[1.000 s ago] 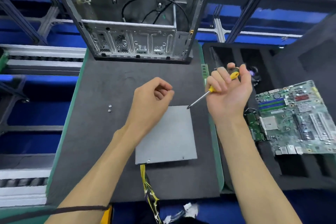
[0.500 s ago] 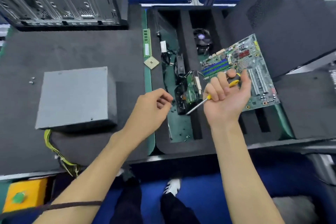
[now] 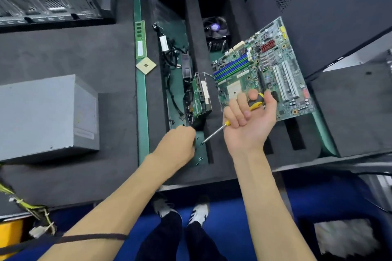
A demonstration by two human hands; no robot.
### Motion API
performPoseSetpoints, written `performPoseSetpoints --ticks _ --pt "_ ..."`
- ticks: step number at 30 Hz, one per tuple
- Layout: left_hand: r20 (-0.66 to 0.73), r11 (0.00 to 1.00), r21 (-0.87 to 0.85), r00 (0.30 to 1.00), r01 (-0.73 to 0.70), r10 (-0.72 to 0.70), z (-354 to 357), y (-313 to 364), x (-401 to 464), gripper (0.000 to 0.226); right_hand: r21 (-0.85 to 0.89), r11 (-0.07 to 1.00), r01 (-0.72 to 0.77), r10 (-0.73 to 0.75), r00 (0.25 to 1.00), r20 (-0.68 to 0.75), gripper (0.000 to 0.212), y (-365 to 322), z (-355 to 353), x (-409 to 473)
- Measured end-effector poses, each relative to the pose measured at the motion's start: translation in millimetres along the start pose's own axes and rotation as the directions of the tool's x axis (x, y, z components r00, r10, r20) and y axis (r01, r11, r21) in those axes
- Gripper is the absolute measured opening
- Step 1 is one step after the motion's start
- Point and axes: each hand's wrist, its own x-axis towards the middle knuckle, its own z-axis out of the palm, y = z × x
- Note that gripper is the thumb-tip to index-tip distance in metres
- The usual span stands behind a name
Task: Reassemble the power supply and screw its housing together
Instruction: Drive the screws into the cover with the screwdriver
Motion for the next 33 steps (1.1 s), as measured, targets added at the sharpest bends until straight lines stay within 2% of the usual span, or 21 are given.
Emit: performPoseSetpoints --ticks 3,7,15,18,20,21,23,25,26,27,29,33 --pt "0.096 0.997 0.071 0.995 0.011 -0.018 12.5 7.3 11.2 0.027 -0.001 1.000 0.001 -0.001 1.000 -0.003 0.038 -4.4 1.3 2.4" --pt "0.117 0.998 0.031 0.992 0.047 -0.051 20.3 8.3 22.3 0.017 -0.002 1.000 -0.005 0.005 1.000 -0.008 0.038 -8.1 2.5 5.3" --pt "0.106 0.998 0.023 0.993 0.050 -0.052 18.3 10.8 19.2 0.014 0.044 0.999 -0.017 0.016 1.000 0.002 0.039 -14.0 6.1 10.2" --pt "0.023 0.982 -0.152 0.994 0.108 -0.106 -4.2 10.2 11.9 0.015 0.103 0.994 -0.030 0.030 1.000 0.001 0.038 -15.0 13.8 13.0" --pt "0.001 0.883 -0.445 0.987 0.146 -0.163 -26.0 6.2 2.6 0.021 0.156 0.987 -0.038 0.040 0.999 -0.007 0.037 -13.2 22.5 14.1" --pt "0.016 0.770 -0.620 0.984 0.149 -0.178 -37.7 3.8 -4.5 0.018 0.175 0.984 -0.038 0.041 0.999 -0.014 0.036 -11.1 27.9 14.4" --pt "0.039 0.449 -0.886 0.985 0.113 -0.170 -62.2 -2.2 -22.5 0.004 0.216 0.976 -0.035 0.043 0.999 -0.032 0.032 -4.3 40.7 14.7" --pt "0.024 0.178 -0.982 0.984 0.057 -0.178 -85.0 -9.3 -42.1 0.005 0.265 0.964 -0.035 0.051 0.997 -0.053 0.031 5.0 54.4 14.7" --pt "0.016 0.095 -0.995 0.982 0.034 -0.186 -94.9 -12.9 -51.1 0.008 0.289 0.957 -0.037 0.057 0.996 -0.063 0.031 9.7 61.4 14.9" --pt "0.007 0.041 -0.999 0.981 0.015 -0.193 -104.0 -16.3 -59.7 0.013 0.310 0.950 -0.041 0.065 0.995 -0.069 0.031 14.7 68.7 15.2" --pt "-0.014 -0.007 -1.000 0.979 -0.016 -0.202 -118.5 -22.9 -75.5 0.020 0.335 0.941 -0.047 0.075 0.995 -0.072 0.029 25.2 83.8 15.0" --pt "-0.076 -0.033 -0.996 0.959 -0.088 -0.274 -137.6 -41.3 -99.8 0.007 0.319 0.947 -0.044 0.068 0.996 -0.064 0.023 52.2 116.8 9.5"
